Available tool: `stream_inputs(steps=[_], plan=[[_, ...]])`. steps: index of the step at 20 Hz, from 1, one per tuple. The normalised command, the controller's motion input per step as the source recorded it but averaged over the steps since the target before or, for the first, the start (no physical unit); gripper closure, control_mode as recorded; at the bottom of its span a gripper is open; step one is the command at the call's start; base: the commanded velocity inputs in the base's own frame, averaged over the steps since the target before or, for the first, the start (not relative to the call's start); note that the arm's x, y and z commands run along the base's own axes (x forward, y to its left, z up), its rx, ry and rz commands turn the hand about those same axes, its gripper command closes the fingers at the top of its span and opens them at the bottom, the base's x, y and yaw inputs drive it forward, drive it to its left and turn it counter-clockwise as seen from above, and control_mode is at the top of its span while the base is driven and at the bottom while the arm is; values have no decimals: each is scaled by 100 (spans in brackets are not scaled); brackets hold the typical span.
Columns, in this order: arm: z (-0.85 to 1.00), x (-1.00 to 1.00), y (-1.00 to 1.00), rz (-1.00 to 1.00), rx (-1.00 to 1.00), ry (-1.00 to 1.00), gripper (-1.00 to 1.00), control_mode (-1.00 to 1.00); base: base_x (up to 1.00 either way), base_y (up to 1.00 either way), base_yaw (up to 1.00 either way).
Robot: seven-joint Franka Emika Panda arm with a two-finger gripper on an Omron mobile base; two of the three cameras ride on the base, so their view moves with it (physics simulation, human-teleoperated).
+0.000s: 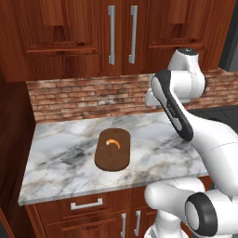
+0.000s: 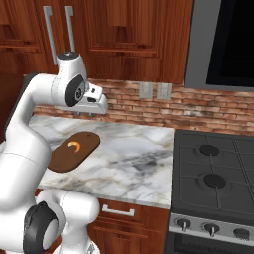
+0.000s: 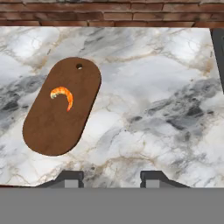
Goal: Open the cabinet, retrieve the rolling pin, and place it next to the meat on the cutting board to prepare for tenderizing.
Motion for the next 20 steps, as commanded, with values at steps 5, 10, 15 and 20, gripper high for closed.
stream_inputs(steps=[5,10,15,20], plan=[[0,-7,10,2,0,-4,-100,-100,0,0,0],[0,-29,10,1,-1,-21,-100,-100,0,0,0],[2,-27,1,3,0,-32,-100,-100,0,0,0],[3,-8,0,1,5,-30,-100,-100,0,0,0]])
